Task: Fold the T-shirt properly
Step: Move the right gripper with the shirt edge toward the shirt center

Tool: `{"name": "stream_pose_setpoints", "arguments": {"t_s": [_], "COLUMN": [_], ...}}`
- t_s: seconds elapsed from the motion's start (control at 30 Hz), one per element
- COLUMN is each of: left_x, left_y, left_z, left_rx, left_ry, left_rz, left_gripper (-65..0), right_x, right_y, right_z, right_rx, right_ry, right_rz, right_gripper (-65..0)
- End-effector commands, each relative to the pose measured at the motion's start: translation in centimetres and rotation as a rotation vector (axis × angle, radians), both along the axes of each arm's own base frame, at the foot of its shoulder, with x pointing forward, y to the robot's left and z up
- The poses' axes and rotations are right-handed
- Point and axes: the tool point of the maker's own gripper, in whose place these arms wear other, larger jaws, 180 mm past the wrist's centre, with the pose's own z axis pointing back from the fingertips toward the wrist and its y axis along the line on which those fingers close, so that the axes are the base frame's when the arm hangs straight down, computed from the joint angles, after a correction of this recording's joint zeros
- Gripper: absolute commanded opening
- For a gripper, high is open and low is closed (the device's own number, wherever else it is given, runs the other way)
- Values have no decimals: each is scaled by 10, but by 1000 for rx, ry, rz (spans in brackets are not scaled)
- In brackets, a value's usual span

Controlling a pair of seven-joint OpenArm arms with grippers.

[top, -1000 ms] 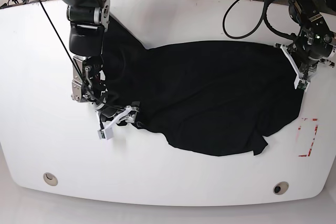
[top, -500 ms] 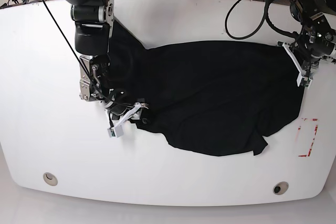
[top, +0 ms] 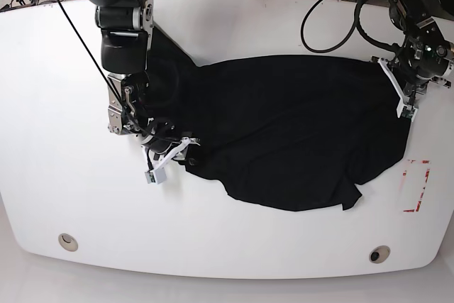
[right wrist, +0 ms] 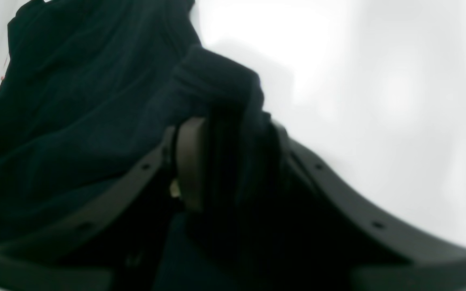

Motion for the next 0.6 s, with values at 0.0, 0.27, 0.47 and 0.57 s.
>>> {"name": "stream_pose_setpoints", "arguments": {"t_s": [0.0, 0.27, 0.47, 0.57], "left_x": [5, 1, -1, -2], "left_y": [5, 5, 8, 10], "left_z": [11, 8, 8, 8], "left_rx": [22, 24, 22, 14], "left_ry": [-35, -15, -13, -19], "left_rz": [-5, -2, 10, 21], "left_gripper": [-610, -618, -621, -623], "right_x": [12, 10, 9, 8], "right_y": [0, -1, -2, -1], "right_z": [17, 12, 12, 12], "right_rx": [-1, -10, -15, -16], "right_ry": [-45, -29, -29, -27], "right_rz": [16, 21, 24, 29], "right_gripper": [-511, -630, -618, -617]}}
